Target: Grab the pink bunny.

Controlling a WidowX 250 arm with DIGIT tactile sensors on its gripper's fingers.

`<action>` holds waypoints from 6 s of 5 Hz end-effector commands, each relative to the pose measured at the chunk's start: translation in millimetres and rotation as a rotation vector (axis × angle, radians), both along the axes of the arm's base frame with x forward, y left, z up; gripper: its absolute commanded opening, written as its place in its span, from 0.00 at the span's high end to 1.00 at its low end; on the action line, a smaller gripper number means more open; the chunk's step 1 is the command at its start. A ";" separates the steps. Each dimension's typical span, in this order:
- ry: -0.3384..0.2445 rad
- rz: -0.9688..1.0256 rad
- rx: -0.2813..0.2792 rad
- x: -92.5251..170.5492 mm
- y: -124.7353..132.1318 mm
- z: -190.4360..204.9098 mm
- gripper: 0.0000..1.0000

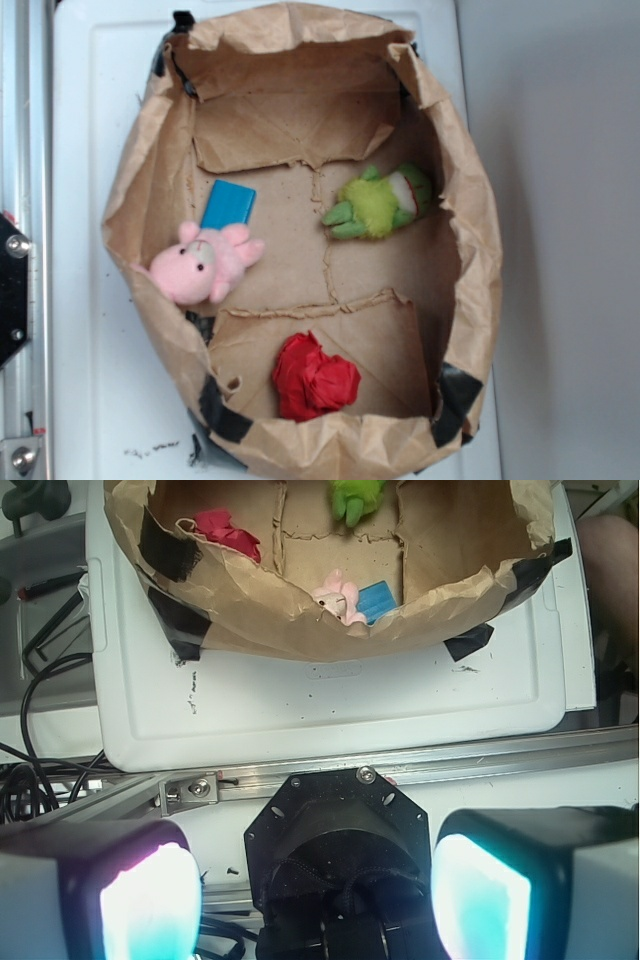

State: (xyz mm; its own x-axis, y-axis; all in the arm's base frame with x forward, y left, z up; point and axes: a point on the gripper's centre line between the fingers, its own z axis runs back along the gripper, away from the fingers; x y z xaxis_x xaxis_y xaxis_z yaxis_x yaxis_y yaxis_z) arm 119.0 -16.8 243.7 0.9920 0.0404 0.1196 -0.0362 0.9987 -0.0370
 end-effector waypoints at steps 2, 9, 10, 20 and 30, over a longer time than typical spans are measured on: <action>0.027 0.153 0.091 50.0 22.0 -11.0 0.00; -0.249 0.769 0.093 137.6 78.4 -96.4 0.00; -0.249 0.769 0.093 137.6 78.4 -96.4 0.00; -0.042 0.509 -0.046 115.7 49.3 -146.2 0.00; -0.083 0.568 -0.048 73.5 25.6 -104.5 1.00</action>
State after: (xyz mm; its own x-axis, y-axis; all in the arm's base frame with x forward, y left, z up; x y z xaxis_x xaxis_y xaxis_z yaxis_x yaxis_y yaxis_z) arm 195.3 0.4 127.1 0.8089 0.5664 0.1576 -0.5586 0.8241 -0.0941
